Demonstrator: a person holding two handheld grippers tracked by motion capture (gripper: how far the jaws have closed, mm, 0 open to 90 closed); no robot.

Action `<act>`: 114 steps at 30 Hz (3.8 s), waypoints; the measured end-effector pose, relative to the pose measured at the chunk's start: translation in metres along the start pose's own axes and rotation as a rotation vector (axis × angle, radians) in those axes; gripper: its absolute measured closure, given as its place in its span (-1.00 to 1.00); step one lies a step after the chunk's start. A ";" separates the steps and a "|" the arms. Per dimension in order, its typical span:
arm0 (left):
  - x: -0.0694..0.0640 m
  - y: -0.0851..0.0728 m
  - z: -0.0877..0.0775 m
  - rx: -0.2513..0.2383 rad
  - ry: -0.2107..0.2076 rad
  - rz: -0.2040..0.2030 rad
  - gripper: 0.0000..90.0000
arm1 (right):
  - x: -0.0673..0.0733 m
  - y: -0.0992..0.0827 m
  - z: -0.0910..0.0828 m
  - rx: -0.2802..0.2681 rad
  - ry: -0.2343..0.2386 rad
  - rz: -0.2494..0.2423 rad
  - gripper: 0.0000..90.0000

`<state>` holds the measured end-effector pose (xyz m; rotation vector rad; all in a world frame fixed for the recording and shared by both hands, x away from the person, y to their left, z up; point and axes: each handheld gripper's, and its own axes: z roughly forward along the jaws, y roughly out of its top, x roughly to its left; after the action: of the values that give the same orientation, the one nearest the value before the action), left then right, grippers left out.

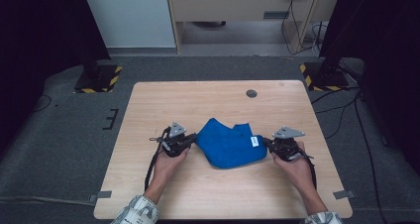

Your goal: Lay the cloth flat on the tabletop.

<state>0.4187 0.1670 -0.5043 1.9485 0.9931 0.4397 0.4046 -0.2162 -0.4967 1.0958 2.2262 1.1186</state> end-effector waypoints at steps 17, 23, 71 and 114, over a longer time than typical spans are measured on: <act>-0.005 0.003 -0.006 -0.010 -0.007 0.000 0.88 | 0.001 0.002 -0.004 -0.030 -0.002 0.006 0.99; -0.007 0.005 -0.009 -0.016 -0.007 0.003 0.90 | 0.003 0.005 -0.007 -0.047 0.002 0.005 0.99; -0.017 0.061 -0.051 -0.109 -0.016 -0.021 0.93 | 0.012 0.060 -0.044 -0.189 -0.010 -0.027 1.00; -0.054 0.117 -0.151 -0.213 0.037 0.089 0.93 | 0.033 0.115 -0.141 -0.377 -0.035 -0.073 1.00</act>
<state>0.3456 0.1729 -0.3199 1.8027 0.8486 0.6086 0.3461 -0.2149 -0.3214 0.8609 1.9065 1.4016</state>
